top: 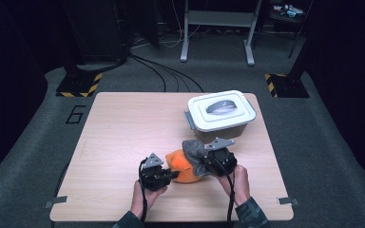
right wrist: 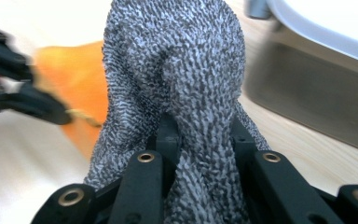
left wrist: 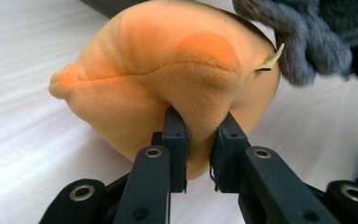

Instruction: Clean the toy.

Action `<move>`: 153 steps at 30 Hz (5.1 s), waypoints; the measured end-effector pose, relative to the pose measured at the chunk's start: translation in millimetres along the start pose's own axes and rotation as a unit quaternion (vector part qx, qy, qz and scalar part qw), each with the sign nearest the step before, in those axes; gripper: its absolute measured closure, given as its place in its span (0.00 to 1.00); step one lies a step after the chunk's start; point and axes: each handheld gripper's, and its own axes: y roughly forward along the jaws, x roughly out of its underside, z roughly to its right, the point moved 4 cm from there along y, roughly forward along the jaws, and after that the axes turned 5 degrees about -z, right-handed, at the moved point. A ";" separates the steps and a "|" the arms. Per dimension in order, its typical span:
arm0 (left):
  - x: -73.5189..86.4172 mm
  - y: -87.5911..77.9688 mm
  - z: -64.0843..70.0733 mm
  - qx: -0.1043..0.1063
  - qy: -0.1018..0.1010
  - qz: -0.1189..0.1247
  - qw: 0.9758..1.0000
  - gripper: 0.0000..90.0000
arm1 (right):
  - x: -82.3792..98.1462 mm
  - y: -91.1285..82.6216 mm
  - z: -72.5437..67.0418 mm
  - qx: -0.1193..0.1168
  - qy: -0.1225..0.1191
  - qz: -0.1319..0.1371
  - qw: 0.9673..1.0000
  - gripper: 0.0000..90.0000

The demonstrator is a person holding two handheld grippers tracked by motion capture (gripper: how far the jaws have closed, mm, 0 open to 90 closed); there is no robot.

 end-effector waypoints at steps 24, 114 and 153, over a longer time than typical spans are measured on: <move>-4.5 16.0 2.0 -0.108 0.114 0.002 0.988 0.82 | -8.5 36.4 6.1 -0.008 0.012 -0.010 1.000 0.81; 6.2 8.3 -18.4 -0.084 0.035 0.013 0.996 0.81 | -13.8 29.1 -20.8 -0.001 -0.035 -0.005 0.999 0.81; 1.5 4.3 -4.3 -0.083 0.087 0.002 0.993 0.44 | -18.8 38.3 -28.3 -0.027 -0.029 -0.017 0.999 0.81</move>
